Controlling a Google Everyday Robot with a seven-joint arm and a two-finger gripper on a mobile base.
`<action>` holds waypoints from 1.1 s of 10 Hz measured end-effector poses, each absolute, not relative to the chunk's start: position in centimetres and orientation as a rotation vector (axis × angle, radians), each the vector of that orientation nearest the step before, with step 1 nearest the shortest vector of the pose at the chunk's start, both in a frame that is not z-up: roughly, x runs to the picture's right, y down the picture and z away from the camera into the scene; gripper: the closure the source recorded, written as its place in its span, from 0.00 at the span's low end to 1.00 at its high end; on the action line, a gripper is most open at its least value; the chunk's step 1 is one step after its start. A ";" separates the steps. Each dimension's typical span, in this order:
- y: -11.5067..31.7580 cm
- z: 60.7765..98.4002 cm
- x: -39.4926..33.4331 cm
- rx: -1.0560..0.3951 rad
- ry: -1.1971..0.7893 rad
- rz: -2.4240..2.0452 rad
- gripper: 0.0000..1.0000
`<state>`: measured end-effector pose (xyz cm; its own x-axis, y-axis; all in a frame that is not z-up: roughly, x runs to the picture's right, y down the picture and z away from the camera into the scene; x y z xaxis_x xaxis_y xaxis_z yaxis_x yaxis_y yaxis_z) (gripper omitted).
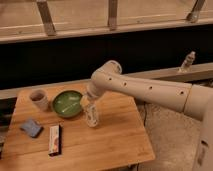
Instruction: Stand the bottle upright
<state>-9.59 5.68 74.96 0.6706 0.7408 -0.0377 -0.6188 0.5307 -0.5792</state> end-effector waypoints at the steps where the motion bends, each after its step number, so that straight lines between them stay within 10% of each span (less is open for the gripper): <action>1: 5.6 74.9 -9.8 -0.597 -0.240 0.821 1.00; 8: 6.1 75.0 -10.1 -0.585 -0.299 0.816 0.96; 11: 6.1 75.0 -10.0 -0.585 -0.298 0.817 0.72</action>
